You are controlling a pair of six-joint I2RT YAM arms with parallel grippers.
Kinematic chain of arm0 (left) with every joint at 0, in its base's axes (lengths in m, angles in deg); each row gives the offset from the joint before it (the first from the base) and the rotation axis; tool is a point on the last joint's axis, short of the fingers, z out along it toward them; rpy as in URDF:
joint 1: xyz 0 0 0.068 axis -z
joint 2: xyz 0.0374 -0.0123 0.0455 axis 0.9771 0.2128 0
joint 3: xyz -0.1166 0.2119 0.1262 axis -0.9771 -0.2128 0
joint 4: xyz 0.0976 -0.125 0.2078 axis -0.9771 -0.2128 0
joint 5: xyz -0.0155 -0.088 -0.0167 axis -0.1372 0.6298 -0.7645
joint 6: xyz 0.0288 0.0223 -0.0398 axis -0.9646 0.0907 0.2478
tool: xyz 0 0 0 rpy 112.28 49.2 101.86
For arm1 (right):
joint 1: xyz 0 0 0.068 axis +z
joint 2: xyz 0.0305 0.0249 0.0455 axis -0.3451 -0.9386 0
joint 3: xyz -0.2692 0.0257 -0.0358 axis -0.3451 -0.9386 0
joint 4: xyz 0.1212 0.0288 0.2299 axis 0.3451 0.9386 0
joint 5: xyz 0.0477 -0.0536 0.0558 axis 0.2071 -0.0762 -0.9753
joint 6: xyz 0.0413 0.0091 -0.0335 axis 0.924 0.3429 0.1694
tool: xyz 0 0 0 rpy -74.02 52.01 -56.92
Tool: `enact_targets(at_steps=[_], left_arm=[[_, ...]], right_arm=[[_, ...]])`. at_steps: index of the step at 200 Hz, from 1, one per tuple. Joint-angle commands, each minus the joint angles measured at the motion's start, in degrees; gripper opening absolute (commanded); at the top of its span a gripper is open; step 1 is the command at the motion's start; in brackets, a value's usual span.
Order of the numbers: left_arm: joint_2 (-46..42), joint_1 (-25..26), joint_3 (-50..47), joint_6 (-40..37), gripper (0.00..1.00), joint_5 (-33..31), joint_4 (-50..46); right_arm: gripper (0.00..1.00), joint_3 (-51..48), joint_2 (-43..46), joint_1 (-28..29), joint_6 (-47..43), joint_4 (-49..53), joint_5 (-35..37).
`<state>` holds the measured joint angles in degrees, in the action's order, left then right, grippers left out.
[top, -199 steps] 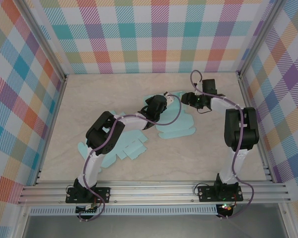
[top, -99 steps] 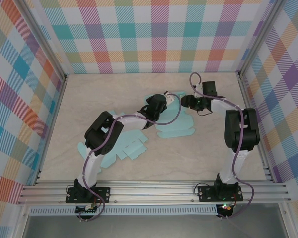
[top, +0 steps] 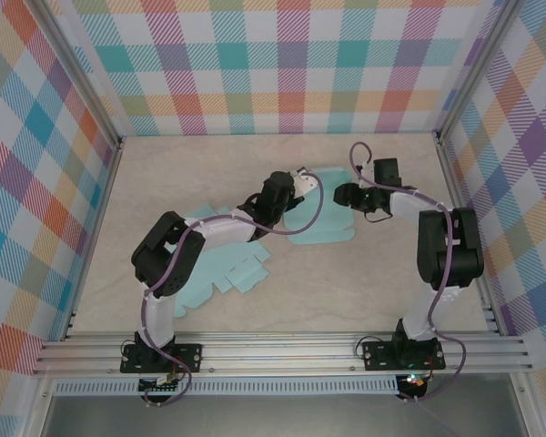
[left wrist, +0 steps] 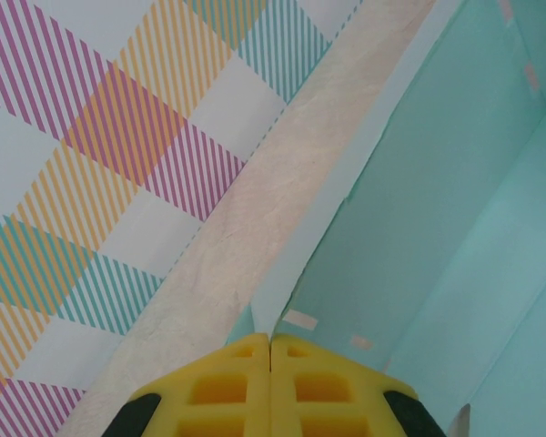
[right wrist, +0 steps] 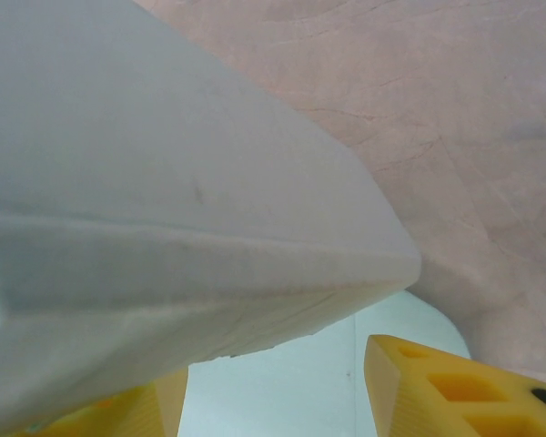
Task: Fold the paper box
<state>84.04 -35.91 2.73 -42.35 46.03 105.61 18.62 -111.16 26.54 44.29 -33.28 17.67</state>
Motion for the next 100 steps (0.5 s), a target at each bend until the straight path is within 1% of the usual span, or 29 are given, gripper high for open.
enact_targets(at_steps=[1, 24, 39, 63, 77, 100], left_arm=[[-3.05, -0.34, -1.19, 0.88, 0.0, 2.81, -1.62], [-4.05, -0.25, -3.71, -1.82, 0.0, 5.38, -1.42], [-3.84, 0.1, -6.33, -5.12, 0.0, 5.46, 1.77], [-3.35, 1.33, -10.95, -9.75, 0.0, 3.44, 9.34], [-3.17, 1.74, -13.06, -10.18, 0.0, 1.5, 13.87], [-4.28, 3.21, -16.98, -11.91, 0.0, -0.56, 19.95]], right_arm=[[0.57, -2.39, 5.02, -0.29, 0.25, -1.65, -1.48], [0.59, -5.8, 10.28, -0.28, 1.18, 0.82, -0.2], [0.6, -8.35, 13.91, -0.25, 2.08, 2.69, 0.64], [0.6, -14.36, 19.75, -0.2, 4.09, 1.51, -0.41], [0.61, -17.96, 22.76, -0.21, 5.37, -0.13, -0.76], [0.61, -21.97, 27.85, -0.11, 6.44, -1.84, -3.51]])
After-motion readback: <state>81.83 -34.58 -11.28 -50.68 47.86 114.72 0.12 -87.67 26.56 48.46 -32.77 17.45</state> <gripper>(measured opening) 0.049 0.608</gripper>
